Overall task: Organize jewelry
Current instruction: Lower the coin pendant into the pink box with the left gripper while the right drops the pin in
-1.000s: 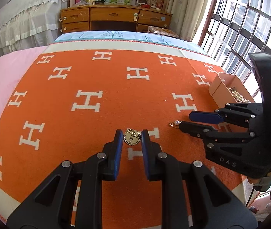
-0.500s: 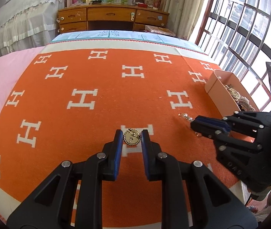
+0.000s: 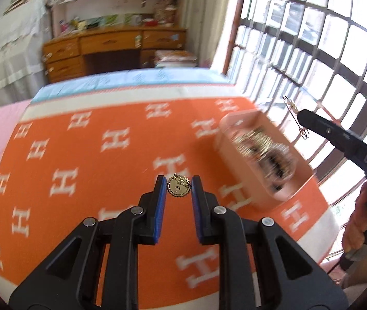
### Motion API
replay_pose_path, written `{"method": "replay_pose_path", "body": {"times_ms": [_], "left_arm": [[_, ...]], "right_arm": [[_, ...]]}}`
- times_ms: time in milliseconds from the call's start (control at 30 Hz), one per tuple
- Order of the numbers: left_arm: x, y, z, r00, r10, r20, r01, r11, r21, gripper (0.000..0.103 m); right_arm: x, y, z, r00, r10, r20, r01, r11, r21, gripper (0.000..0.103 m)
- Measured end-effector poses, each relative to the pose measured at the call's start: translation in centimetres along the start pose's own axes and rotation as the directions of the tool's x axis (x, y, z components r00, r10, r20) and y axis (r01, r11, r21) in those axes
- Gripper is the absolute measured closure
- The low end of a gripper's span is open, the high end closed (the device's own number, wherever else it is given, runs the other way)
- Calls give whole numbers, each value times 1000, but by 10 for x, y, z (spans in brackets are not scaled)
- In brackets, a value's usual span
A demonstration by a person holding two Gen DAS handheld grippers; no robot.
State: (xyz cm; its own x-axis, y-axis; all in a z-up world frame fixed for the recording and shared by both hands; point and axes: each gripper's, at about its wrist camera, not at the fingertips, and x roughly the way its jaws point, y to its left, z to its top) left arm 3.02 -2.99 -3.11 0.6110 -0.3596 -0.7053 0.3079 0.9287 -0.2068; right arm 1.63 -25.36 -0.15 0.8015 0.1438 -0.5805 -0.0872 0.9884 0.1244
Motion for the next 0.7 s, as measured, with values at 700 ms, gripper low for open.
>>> {"method": "replay_pose_path", "body": {"times_ms": [700], "left_arm": [[96,-101,29,989,-101,-107,109,992,70,86]], "right_arm": [[34,-93,-30,958,-212,-192,229,971,70,96]]}}
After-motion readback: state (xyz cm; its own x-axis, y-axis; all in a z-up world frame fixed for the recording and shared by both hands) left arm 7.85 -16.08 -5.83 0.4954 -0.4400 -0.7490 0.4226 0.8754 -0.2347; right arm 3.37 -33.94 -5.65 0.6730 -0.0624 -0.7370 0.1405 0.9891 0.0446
